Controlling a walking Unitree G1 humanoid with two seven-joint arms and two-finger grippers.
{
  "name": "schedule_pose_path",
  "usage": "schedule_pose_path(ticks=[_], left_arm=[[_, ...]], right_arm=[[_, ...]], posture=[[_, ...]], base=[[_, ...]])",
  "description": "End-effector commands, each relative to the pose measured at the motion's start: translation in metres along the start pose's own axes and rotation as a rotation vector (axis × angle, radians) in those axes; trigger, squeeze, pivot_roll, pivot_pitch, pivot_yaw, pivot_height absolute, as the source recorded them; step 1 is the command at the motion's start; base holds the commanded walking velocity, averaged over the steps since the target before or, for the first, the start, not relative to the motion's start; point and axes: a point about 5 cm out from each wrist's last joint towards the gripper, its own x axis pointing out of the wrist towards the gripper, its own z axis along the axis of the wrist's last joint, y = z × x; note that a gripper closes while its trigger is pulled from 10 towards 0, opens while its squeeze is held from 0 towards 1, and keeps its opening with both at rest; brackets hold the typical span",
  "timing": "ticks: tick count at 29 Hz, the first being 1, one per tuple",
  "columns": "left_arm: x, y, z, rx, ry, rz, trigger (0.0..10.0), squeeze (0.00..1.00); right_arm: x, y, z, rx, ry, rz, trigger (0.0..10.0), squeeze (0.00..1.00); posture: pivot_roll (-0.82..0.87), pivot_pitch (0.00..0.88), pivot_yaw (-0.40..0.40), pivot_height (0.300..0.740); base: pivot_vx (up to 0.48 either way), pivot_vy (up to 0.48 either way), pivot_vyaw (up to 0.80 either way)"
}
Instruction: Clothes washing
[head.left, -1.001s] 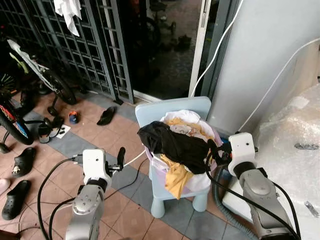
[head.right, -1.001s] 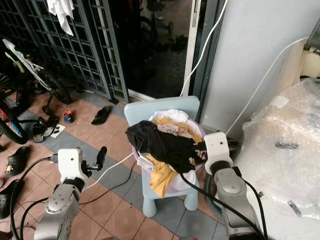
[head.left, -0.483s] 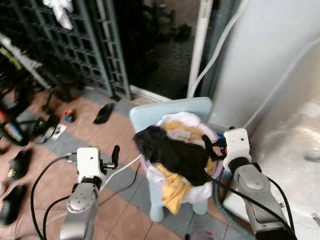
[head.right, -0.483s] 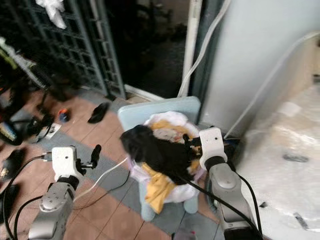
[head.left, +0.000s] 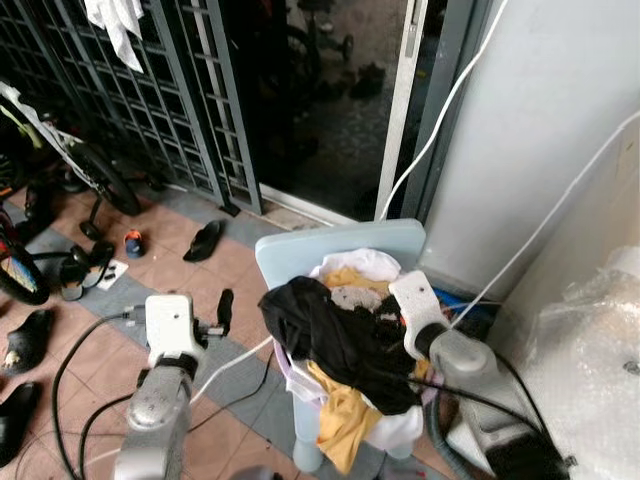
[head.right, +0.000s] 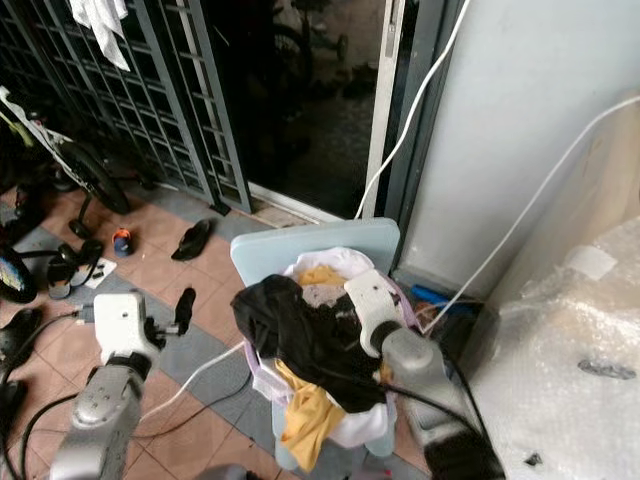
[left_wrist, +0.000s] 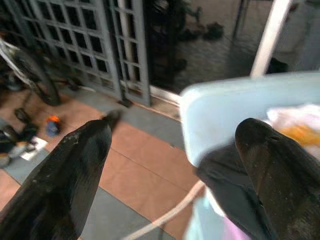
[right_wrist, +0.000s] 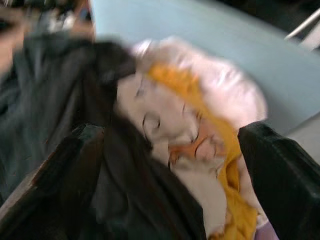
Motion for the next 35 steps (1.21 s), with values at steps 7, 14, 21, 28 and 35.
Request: schedule_pose_path(ticks=[7, 14, 21, 28, 35], left_arm=[[-0.022, 0.016, -0.007, 0.034, 0.055, 0.066, 10.0, 0.0], [-0.047, 0.015, -0.007, 0.041, 0.091, 0.073, 10.0, 0.0], [-0.055, 0.018, -0.005, 0.048, 0.107, 0.087, 10.0, 0.0], [-0.05, 0.014, 0.001, 0.047, 0.1, 0.09, 10.0, 0.0], [-0.048, 0.016, 0.001, 0.045, 0.099, 0.104, 10.0, 0.0]], right_arm=[[0.026, 0.017, 0.01, -0.049, 0.047, 0.108, 10.0, 0.0], [0.042, 0.012, 0.012, -0.052, 0.097, -0.01, 10.0, 0.0], [0.047, -0.003, 0.02, 0.032, 0.07, -0.166, 0.0, 0.0], [0.059, 0.017, 0.016, 0.087, 0.113, -0.083, 0.0, 0.0], [0.054, -0.007, 0.057, 0.112, -0.154, -0.179, 10.0, 0.0]], posture=[[0.04, 0.027, 0.028, 0.74], [0.08, 0.114, 0.01, 0.74], [0.09, 0.148, 0.001, 0.74], [0.09, 0.152, -0.006, 0.74], [0.08, 0.137, -0.012, 0.74]], base=[[0.0, 0.0, 0.0], [0.0, 0.0, 0.0], [0.0, 0.0, 0.0], [0.0, 0.0, 0.0], [0.0, 0.0, 0.0]])
